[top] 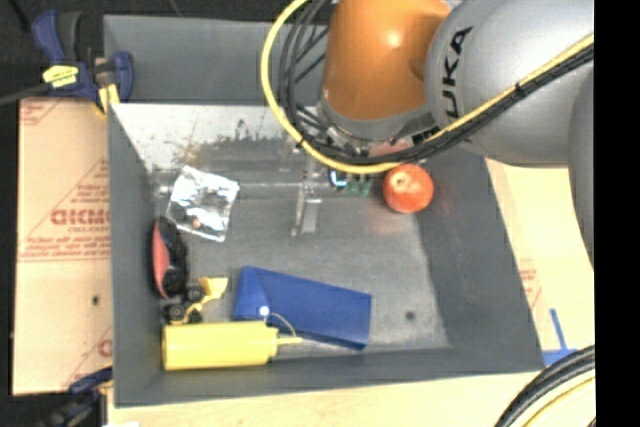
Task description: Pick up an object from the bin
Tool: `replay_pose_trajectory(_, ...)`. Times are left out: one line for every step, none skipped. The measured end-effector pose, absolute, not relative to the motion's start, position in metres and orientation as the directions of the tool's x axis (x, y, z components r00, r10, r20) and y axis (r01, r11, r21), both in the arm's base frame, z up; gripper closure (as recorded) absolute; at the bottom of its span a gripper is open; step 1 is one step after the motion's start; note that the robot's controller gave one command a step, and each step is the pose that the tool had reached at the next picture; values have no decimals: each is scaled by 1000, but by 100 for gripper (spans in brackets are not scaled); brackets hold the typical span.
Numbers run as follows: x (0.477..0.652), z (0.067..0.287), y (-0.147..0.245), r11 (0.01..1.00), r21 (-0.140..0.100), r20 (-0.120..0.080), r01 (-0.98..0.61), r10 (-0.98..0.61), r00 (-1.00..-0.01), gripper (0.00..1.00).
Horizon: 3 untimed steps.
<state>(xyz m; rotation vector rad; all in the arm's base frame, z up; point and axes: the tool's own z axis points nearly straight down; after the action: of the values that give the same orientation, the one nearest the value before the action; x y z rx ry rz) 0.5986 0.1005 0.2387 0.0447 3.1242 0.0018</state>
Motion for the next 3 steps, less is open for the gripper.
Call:
replay_pose_trajectory(605, 179, 117, 992, 2, -9, -128, -128, -992, 0)
replay_pose_trajectory(596, 193, 121, 999, 0, 8, -49, -49, -999, 0)
replay_pose_trajectory(590, 225, 144, 972, -2, -24, -236, -236, -971, 0)
